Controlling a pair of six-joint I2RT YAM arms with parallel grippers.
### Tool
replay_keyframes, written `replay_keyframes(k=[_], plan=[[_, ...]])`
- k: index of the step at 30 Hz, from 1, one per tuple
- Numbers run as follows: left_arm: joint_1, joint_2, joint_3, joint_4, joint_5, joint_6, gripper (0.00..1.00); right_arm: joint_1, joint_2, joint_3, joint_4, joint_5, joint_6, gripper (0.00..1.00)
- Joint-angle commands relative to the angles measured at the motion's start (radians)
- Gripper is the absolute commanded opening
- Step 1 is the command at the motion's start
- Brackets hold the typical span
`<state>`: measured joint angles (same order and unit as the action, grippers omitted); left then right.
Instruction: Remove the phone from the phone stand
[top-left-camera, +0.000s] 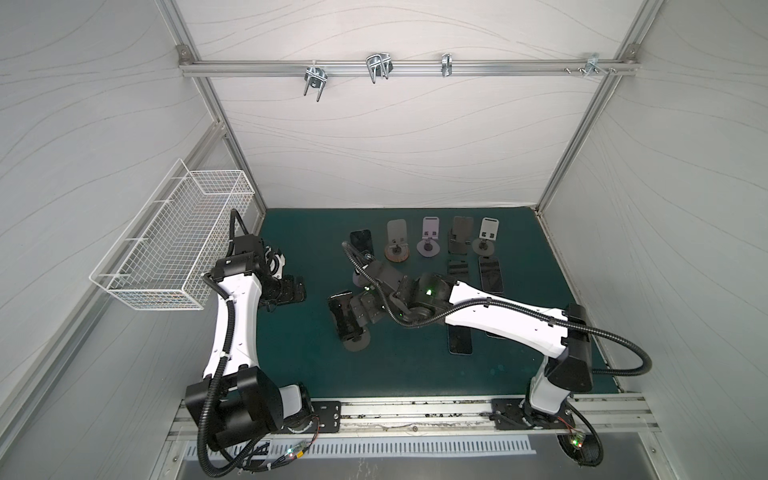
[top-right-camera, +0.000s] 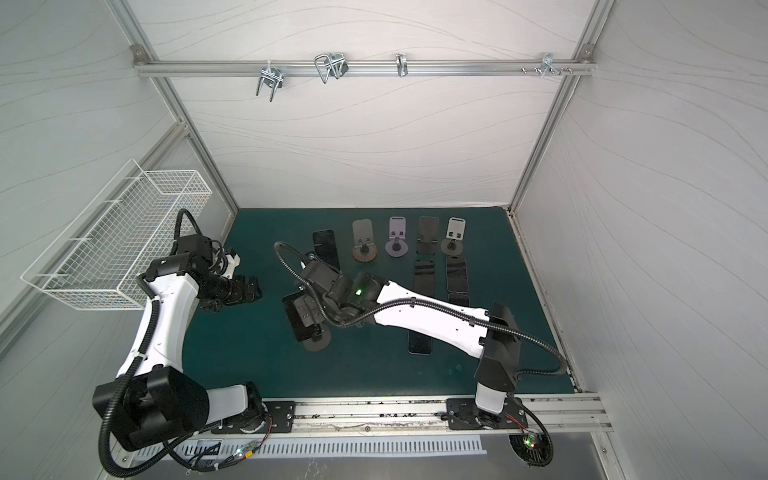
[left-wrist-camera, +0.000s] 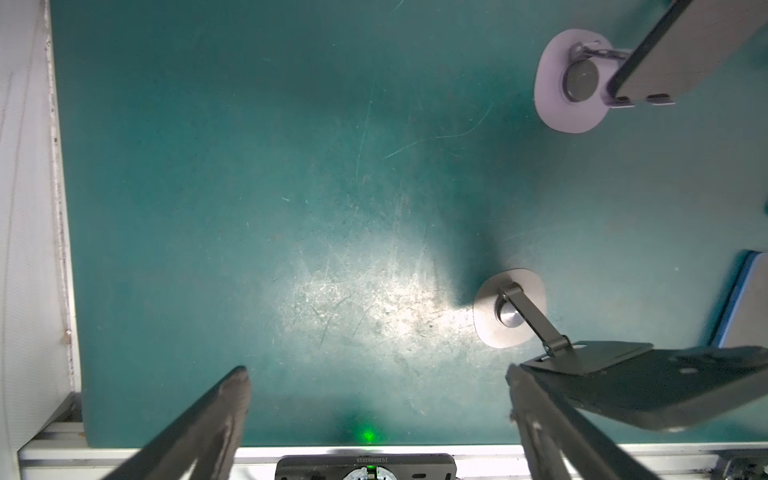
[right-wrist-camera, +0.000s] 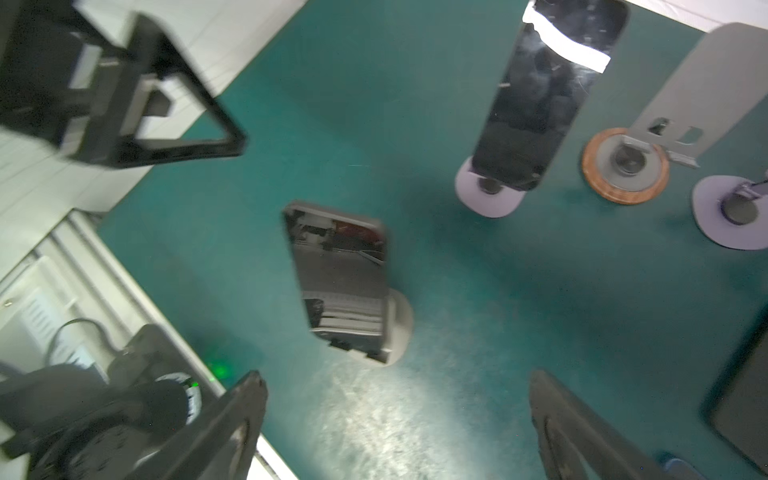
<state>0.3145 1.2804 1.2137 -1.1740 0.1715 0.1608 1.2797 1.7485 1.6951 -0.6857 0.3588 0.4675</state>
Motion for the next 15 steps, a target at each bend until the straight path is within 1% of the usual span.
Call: replay_keyframes(k=[1,7,15], plan=[[0.005,0.013,-0.005,0.017,-0.024,-0.001,0.98,0.032,0.057,0.046,-0.019,0.091,0.074,0.99],[0.004,0.011,-0.035,0.041,-0.049,-0.005,0.98,0.046,0.167,0.151,-0.064,0.128,0.100,0.99],[0.005,0.010,-0.063,0.060,-0.044,-0.003,0.98,0.046,0.266,0.233,-0.064,0.102,0.124,0.99]])
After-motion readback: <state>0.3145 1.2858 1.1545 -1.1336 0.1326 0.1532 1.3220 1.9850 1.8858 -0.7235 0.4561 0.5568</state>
